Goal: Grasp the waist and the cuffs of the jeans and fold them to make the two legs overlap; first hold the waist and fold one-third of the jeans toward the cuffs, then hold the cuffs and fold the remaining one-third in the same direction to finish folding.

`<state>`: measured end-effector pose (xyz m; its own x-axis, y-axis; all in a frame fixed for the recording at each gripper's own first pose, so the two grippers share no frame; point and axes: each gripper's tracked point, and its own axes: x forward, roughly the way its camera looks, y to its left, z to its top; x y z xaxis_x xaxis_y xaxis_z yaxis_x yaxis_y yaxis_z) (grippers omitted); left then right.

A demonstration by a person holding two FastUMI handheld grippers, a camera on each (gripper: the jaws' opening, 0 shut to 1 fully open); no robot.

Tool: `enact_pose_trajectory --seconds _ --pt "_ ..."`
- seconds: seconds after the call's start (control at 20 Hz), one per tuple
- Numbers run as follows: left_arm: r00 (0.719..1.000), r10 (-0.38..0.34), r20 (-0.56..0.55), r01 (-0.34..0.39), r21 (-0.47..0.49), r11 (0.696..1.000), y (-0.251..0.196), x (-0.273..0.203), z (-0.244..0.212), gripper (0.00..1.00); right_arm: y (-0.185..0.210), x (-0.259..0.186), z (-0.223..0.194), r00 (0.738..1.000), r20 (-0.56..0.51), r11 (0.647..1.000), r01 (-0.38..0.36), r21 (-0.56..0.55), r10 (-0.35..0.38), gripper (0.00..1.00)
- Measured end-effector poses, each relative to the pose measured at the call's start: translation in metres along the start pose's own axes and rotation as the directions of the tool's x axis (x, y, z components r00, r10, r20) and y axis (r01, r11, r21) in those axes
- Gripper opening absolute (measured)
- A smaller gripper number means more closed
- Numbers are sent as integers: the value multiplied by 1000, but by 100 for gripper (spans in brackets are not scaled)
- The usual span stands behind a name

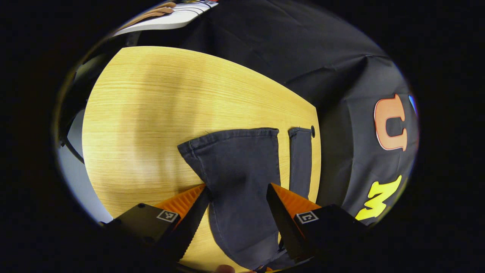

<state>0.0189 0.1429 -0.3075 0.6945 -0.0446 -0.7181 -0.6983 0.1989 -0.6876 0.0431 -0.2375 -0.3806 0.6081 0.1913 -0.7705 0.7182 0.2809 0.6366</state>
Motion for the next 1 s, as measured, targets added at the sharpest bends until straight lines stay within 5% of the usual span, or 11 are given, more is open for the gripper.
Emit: enact_pose_trajectory --seconds 0.15,0.3,0.35,0.4,0.45,0.55,1.0 --pt "999 30 -32 -29 29 999 -1 14 -4 95 -7 13 1 995 5 995 98 -29 -98 84" --pt "997 49 -51 -48 22 999 2 22 -5 45 -16 16 10 987 20 987 161 9 -161 42" --pt "997 59 -52 -58 13 998 5 23 -4 46 -12 15 10 988 19 988 151 40 -152 27" --pt "996 58 -61 -58 2 998 6 23 -3 28 -9 14 10 990 13 988 139 60 -140 22" --pt "996 58 -67 -59 -6 998 6 23 -6 19 -13 9 9 988 5 986 153 71 -154 30" --pt "996 52 -77 -53 -16 998 6 21 -6 8 -14 12 10 989 0 983 148 104 -149 12" --pt "992 2 -123 -1 12 1000 -30 -21 -7 4 13 -14 11 998 6 994 54 100 -55 11"
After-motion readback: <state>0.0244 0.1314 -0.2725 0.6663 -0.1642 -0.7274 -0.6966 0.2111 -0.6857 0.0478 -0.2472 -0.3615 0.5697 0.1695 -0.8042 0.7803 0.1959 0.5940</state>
